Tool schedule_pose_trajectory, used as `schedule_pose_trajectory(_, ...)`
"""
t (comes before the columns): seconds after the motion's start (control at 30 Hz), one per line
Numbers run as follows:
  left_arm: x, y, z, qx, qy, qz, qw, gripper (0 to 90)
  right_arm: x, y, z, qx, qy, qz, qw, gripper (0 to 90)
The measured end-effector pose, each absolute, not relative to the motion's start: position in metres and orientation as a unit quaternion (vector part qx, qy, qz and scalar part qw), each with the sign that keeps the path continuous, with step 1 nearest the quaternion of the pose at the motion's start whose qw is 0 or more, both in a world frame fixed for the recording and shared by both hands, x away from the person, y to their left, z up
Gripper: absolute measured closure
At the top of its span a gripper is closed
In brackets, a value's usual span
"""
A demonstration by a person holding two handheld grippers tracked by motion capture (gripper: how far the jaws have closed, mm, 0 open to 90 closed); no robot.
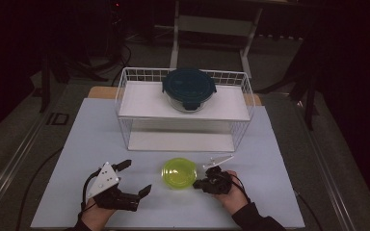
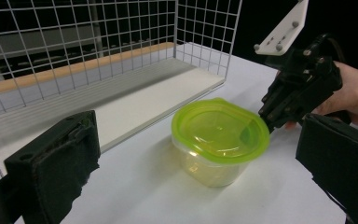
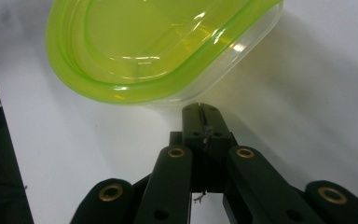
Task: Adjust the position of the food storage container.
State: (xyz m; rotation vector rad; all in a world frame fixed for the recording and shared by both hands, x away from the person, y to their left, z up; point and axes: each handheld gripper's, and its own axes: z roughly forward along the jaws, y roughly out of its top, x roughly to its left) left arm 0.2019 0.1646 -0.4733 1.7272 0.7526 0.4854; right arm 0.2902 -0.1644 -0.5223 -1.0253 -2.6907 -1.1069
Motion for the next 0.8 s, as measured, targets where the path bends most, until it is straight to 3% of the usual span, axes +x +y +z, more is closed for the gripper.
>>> schedule_pose_trajectory(0.57, 0.201, 0.165, -0.472, 0.731, 0.32, 0.199, 0.569, 0.0, 0.288, -0.171, -0.514, -0.341, -0.868, -0.36, 0.008, 89.3)
schedule_pose_trajectory(0.8, 0.203, 0.166, -0.469, 0.724, 0.32, 0.193, 0.579, 0.0, 0.286, -0.19, -0.499, -0.357, -0.852, -0.382, -0.017, 73.0)
